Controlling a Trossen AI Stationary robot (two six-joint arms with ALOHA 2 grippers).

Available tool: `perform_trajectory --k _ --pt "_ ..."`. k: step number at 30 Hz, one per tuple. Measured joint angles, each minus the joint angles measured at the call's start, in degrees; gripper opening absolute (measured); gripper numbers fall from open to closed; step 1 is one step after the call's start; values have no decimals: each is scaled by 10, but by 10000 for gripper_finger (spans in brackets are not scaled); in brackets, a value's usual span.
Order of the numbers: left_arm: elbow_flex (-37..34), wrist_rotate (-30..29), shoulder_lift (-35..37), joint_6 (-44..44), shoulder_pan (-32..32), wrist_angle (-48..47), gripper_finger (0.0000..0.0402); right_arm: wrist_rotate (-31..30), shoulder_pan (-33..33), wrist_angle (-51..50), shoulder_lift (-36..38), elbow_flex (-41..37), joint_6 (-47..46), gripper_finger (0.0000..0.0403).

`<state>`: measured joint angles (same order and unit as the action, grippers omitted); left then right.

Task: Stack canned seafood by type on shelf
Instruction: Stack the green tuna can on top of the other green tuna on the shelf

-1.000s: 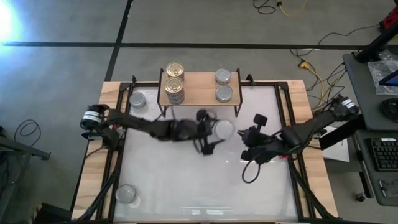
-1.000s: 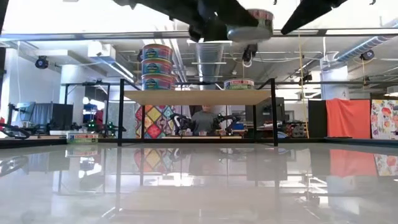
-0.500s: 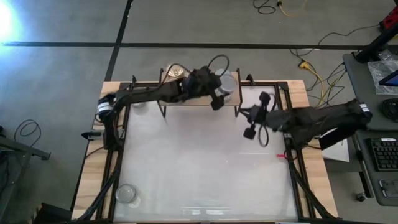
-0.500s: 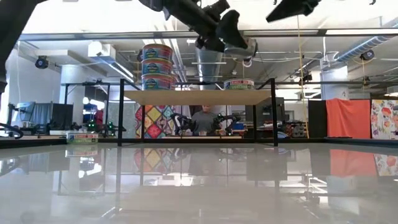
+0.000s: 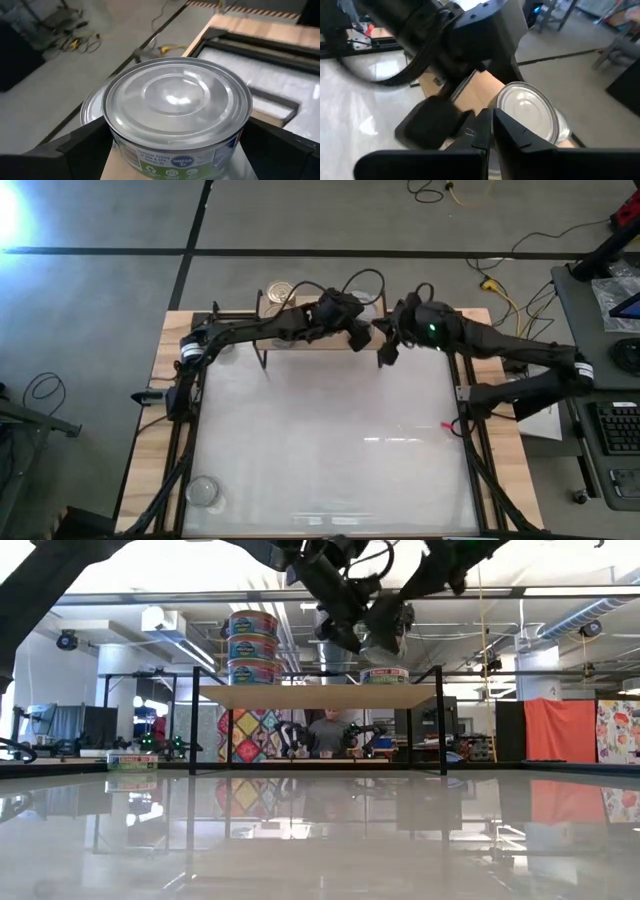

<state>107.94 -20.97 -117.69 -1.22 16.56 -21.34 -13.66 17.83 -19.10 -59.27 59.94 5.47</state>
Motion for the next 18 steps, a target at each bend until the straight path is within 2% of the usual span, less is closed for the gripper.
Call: perform_trajectory --k 8,11,15,18 --pt "3 -8 3 -6 -7 -42 373 113 106 6 -68 15 6 13" --pt "6 16 3 -9 -8 -63 373 157 120 6 -82 21 15 13" --pt "12 66 3 -8 -8 -67 373 168 121 12 -89 26 34 13" --pt "12 70 3 7 -8 -74 375 172 121 12 -92 24 49 13"
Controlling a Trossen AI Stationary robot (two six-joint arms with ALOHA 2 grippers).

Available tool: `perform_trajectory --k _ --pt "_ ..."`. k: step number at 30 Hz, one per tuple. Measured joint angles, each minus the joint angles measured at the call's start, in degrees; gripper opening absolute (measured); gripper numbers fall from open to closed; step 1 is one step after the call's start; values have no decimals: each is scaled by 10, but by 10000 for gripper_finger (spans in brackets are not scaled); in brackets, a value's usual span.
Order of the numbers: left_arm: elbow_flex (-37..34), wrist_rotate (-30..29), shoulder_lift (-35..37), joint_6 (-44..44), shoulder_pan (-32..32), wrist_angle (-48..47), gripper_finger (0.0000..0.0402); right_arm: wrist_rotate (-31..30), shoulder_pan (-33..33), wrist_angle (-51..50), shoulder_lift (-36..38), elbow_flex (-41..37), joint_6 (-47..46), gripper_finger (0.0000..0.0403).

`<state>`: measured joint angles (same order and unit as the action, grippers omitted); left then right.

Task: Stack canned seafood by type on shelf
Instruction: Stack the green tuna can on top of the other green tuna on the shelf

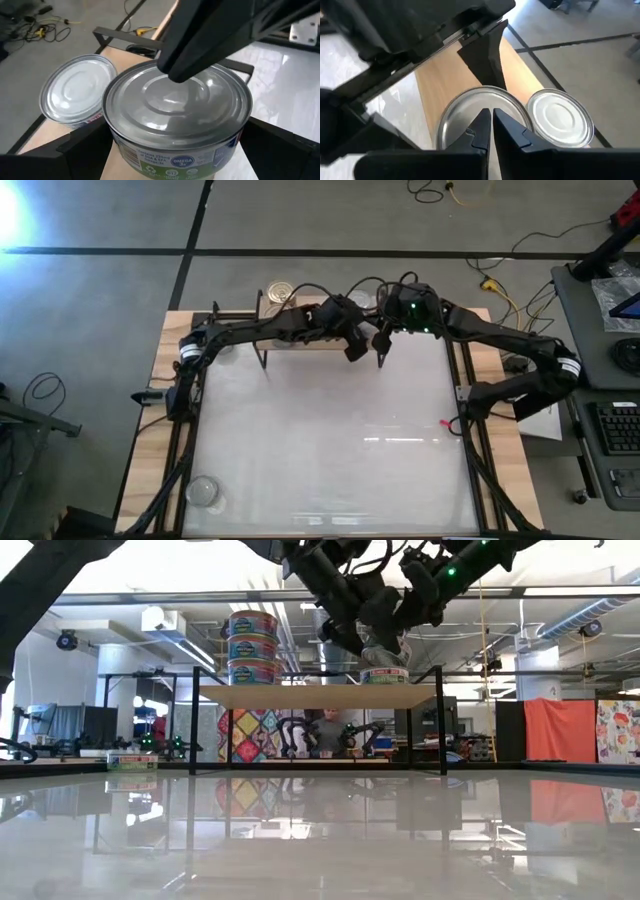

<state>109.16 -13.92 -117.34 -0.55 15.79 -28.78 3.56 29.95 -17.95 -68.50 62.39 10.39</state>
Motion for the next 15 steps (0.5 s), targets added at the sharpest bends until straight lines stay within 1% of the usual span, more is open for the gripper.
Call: perform_trajectory --k 5,9,15 --pt "0 25 0 10 4 -10 375 1 1 1 -12 -1 21 13" --pt "0 25 0 15 5 -9 377 1 1 3 -31 -2 24 13" --pt "-1 23 -5 24 6 -15 396 3 1 7 -56 -2 27 13"
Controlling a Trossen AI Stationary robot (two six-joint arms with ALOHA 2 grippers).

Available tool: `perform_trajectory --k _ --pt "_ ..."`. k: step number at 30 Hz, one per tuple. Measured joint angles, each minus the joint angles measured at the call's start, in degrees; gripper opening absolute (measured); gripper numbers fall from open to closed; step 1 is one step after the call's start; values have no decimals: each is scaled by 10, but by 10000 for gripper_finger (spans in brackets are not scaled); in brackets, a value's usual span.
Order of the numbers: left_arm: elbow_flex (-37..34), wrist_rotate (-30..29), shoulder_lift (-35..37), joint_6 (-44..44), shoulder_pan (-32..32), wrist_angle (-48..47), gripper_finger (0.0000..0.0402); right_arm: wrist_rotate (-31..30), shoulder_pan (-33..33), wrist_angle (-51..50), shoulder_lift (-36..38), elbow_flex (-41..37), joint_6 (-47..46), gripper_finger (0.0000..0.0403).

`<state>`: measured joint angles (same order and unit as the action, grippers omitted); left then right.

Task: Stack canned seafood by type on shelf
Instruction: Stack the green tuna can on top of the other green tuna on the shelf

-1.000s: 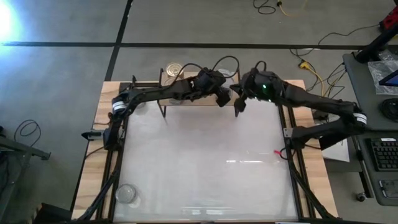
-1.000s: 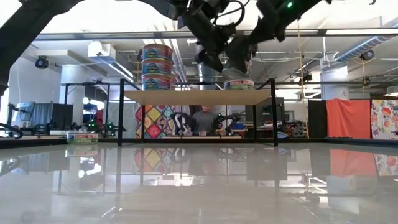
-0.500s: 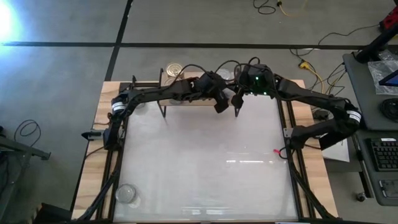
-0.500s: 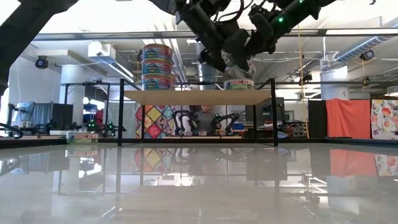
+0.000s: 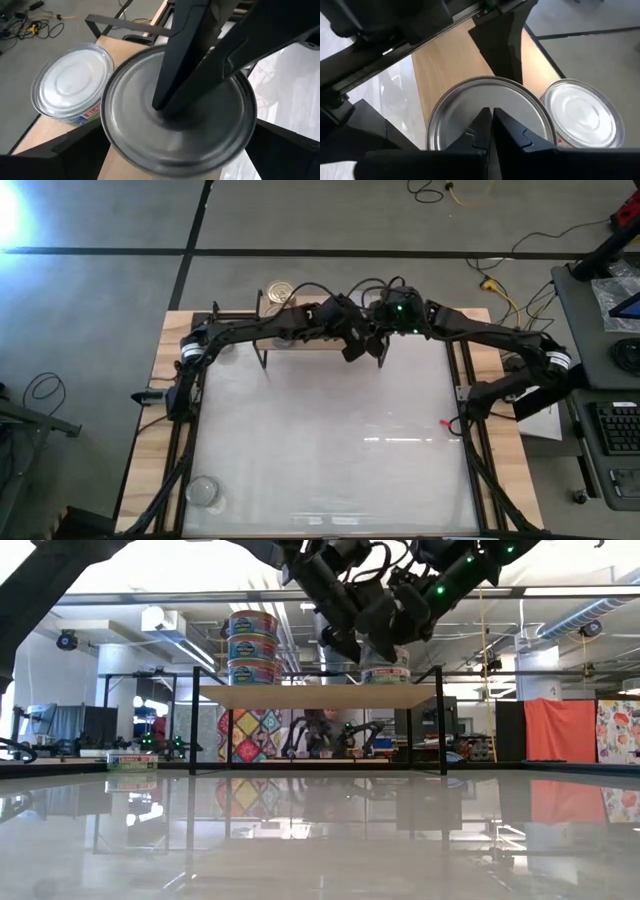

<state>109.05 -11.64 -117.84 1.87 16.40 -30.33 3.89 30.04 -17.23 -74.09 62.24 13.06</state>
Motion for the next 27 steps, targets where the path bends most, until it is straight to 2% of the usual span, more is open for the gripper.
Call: perform_trajectory --k 16,27 --pt "-1 -14 7 21 -2 -26 398 -7 8 -34 -8 1 0 13" --pt "61 -15 9 33 -2 -103 397 -8 14 -43 -5 0 -3 13"
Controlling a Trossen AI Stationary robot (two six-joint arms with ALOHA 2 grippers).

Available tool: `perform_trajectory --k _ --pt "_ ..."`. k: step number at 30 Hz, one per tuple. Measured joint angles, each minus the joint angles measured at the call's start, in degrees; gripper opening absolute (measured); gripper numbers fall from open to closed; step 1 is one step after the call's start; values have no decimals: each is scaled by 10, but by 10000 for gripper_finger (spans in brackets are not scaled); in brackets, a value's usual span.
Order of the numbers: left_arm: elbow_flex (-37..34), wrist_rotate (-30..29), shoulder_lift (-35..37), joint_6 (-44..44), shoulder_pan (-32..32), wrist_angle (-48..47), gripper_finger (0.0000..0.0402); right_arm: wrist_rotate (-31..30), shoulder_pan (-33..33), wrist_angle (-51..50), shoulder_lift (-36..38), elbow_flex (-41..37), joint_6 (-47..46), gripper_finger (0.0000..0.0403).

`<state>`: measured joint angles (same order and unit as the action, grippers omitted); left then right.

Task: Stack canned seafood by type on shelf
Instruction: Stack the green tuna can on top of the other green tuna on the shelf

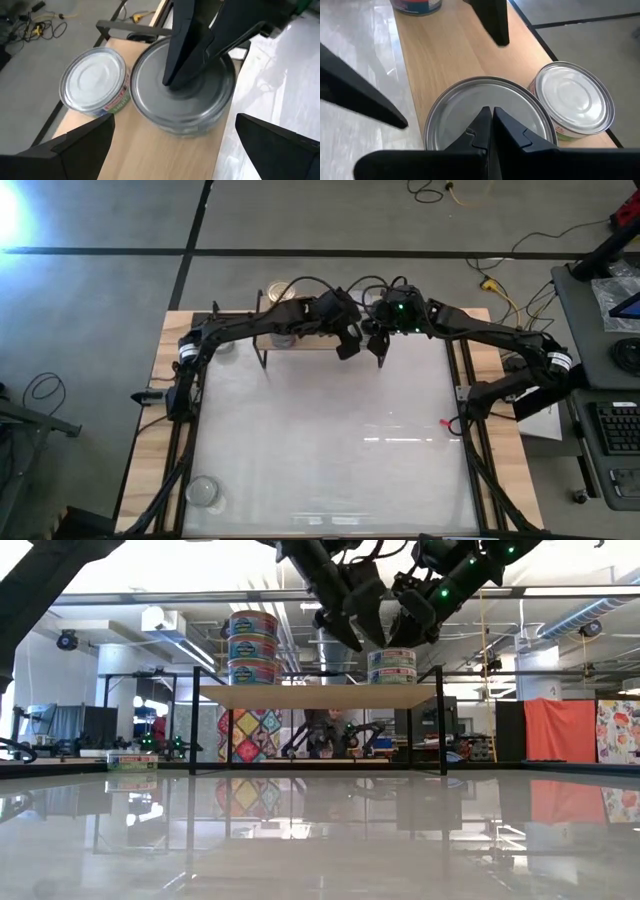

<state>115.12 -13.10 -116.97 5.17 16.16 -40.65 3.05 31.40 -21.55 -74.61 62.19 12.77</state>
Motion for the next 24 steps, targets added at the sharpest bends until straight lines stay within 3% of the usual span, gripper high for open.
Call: perform_trajectory --k 13,18,24 --pt "90 2 25 7 -65 -119 397 19 -1 12 -21 -1 -8 13" --pt "39 1 79 -2 -110 -116 397 34 -1 43 -37 -1 -16 13" --pt "-75 1 164 -10 -161 -75 397 34 -1 68 -41 -1 -16 13"
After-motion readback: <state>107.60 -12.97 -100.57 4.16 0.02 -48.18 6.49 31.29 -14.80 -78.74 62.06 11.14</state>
